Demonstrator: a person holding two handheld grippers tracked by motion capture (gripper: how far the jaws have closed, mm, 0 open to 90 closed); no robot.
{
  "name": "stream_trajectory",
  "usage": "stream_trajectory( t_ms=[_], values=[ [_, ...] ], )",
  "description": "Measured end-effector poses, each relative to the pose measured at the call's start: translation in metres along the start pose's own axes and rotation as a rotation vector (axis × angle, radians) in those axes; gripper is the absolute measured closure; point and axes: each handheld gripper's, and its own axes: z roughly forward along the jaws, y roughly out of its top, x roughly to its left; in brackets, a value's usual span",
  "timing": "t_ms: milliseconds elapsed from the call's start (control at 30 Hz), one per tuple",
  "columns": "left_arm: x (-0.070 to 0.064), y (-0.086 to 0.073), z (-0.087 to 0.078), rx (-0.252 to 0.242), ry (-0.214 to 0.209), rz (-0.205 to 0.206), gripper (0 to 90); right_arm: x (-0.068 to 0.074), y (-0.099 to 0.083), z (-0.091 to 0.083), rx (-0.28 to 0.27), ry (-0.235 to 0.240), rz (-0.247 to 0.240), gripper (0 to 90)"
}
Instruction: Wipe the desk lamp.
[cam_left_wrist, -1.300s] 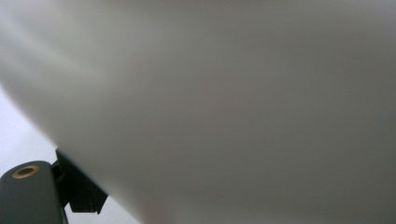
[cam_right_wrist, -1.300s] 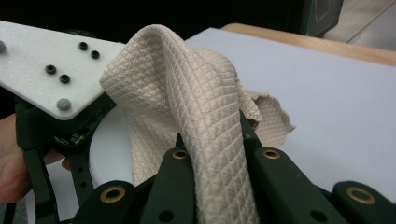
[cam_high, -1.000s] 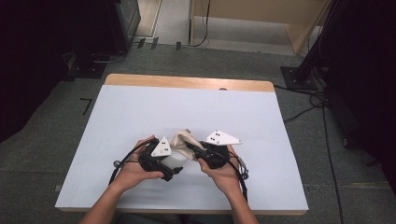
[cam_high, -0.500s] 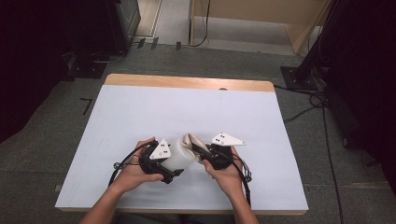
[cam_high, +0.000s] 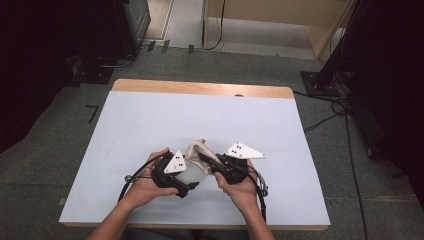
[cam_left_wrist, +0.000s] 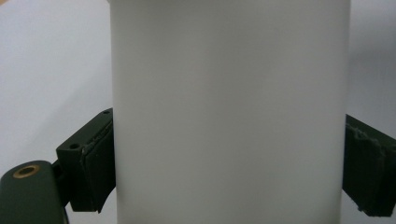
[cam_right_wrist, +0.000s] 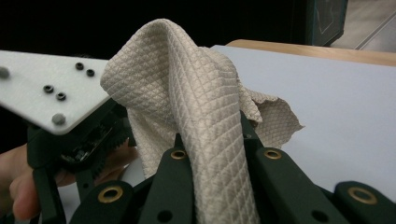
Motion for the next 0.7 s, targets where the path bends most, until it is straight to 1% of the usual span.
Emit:
stream_trajectory(
  t_ms=[33, 67, 100, 133, 200, 233, 267, 300, 333, 367, 400, 433, 467, 533, 567, 600, 633, 667, 700],
  values=[
    [-0.001, 0.000, 0.000, -0.002, 0.003, 0.007, 8.4, -0.001, -0.001, 0.001, -0.003, -0.010, 0.008, 82.6],
    [-0.001, 0.000, 0.000, -0.002, 0.003, 0.007, 8.3, -0.001, -0.001, 0.001, -0.003, -0.010, 0.008, 82.6],
    [-0.002, 0.000, 0.000, -0.003, 0.005, 0.011, 8.3, -0.003, -0.003, 0.003, -0.003, -0.023, 0.018, 82.6],
    [-0.002, 0.000, 0.000, -0.003, 0.006, 0.011, 8.3, -0.008, -0.007, 0.006, 0.003, -0.056, 0.037, 81.9],
    [-0.001, 0.000, 0.000, -0.002, 0.004, -0.001, 8.4, -0.015, -0.011, 0.008, 0.022, -0.085, 0.069, 81.3],
    [0.001, -0.001, 0.000, -0.002, 0.001, -0.018, 8.3, -0.018, -0.014, 0.009, 0.035, -0.100, 0.068, 81.3],
    [0.001, -0.001, 0.000, -0.002, 0.001, -0.018, 8.3, -0.018, -0.014, 0.009, 0.035, -0.100, 0.068, 81.3],
    [0.005, -0.002, 0.000, -0.007, -0.012, -0.048, 8.3, -0.022, -0.018, 0.009, 0.060, -0.126, 0.051, 81.6],
    [0.007, -0.002, -0.001, -0.009, -0.019, -0.069, 8.3, -0.023, -0.019, 0.008, 0.071, -0.126, 0.053, 81.7],
    [0.007, -0.002, -0.001, -0.009, -0.019, -0.069, 8.3, -0.024, -0.019, 0.007, 0.079, -0.124, 0.055, 81.8],
    [0.011, -0.004, -0.001, -0.015, -0.030, -0.108, 8.3, -0.023, -0.019, 0.006, 0.084, -0.122, 0.052, 82.0],
    [0.013, -0.004, -0.001, -0.016, -0.033, -0.125, 8.3, -0.022, -0.019, 0.005, 0.080, -0.118, 0.043, 82.0],
    [0.013, -0.004, -0.001, -0.016, -0.034, -0.130, 8.3, -0.019, -0.017, 0.004, 0.077, -0.112, 0.038, 82.1],
    [0.010, -0.004, -0.002, -0.017, -0.024, -0.107, 8.3, -0.011, -0.013, 0.002, 0.053, -0.082, 0.017, 82.2],
    [0.010, -0.004, -0.002, -0.017, -0.024, -0.107, 8.3, -0.011, -0.013, 0.002, 0.053, -0.082, 0.017, 82.2],
    [0.003, -0.004, -0.002, -0.021, -0.004, -0.044, 8.3, -0.003, -0.009, 0.002, 0.029, -0.062, -0.001, 82.1],
    [-0.001, -0.004, -0.002, -0.025, 0.007, -0.012, 8.3, 0.000, -0.007, 0.002, 0.014, -0.057, -0.011, 82.1],
    [-0.001, -0.004, -0.002, -0.025, 0.007, -0.012, 8.4, 0.000, -0.007, 0.002, 0.014, -0.057, -0.011, 82.1],
    [-0.003, -0.004, -0.002, -0.026, 0.016, 0.018, 8.4, 0.002, -0.006, 0.002, 0.005, -0.056, -0.012, 82.0]
  ],
)
